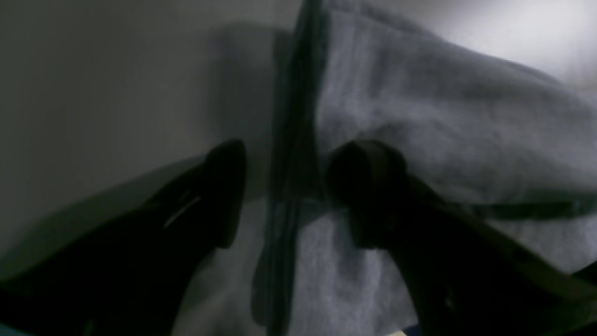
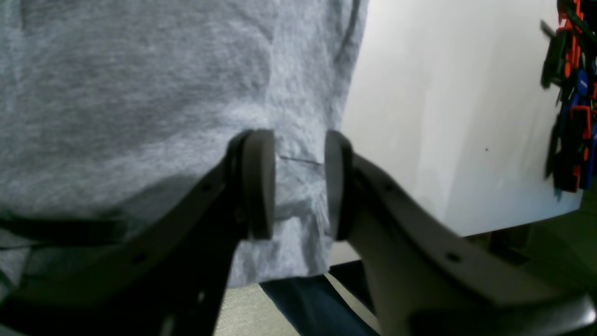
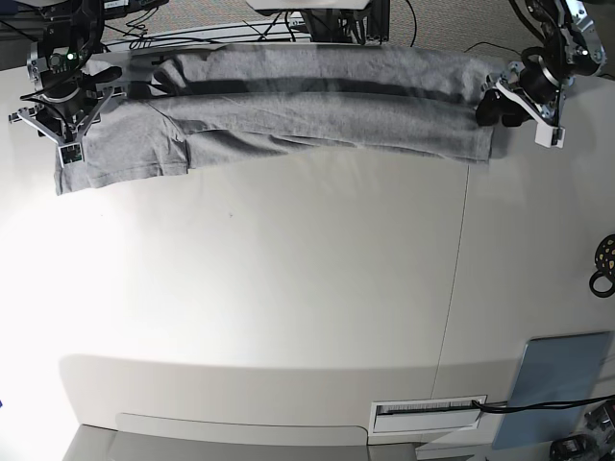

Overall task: Fold the T-shirt properly
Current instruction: 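Regrasp the folded hem end with the left gripper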

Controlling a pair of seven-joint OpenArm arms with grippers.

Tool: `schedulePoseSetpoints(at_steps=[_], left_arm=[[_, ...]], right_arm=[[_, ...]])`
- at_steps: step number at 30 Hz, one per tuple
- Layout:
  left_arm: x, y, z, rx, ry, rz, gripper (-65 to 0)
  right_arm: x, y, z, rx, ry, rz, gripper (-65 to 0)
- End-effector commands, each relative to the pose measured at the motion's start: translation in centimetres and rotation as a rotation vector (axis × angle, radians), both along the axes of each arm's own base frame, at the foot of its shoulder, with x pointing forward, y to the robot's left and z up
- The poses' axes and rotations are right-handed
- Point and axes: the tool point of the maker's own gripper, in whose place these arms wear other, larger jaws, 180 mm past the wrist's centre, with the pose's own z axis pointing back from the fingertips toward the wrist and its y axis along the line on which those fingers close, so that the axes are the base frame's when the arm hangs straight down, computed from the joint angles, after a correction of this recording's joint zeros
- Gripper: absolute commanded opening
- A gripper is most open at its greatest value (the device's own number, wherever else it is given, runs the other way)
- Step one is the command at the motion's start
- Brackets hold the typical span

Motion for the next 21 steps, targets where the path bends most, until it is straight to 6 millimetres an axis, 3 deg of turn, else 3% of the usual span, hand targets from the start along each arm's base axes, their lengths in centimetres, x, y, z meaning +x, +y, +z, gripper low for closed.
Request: schedulePoseSetpoints(at_steps=[1, 9, 12, 15, 18, 21], left_arm=[[0.5, 0.6, 0.7, 0.016, -0.027, 0.001, -30.0], [-1.1, -1.4, -1.2, -0.087, 0.018, -0.025, -30.0], [-1.5, -3.1, -1.2, -0.165, 0.012, -0.054, -30.0], [-1.4, -3.3, -0.8, -0.189, -0.004, -0.058, -30.1], [-1.2, -3.4, -0.6, -0.201, -0.013, -0.054, -38.2], [-1.0, -3.3, -0.5, -0.2, -0.026, -0.048, -56.4]], right_arm=[[0.5, -0.5, 1.0, -0.03, -0.027, 0.007, -46.4], [0.5, -0.5, 1.0, -0.031, -0.027, 0.008, -46.4], [0.6, -0.5, 1.0, -0.031, -0.03, 0.01, -46.4], [0.6, -0.5, 1.0, -0.031, -0.029, 0.01, -46.4], [0.6, -0.6, 1.0, -0.034, -0.029, 0.01, -46.4], [0.6, -0.6, 1.0, -0.034, -0.029, 0.01, -46.4]])
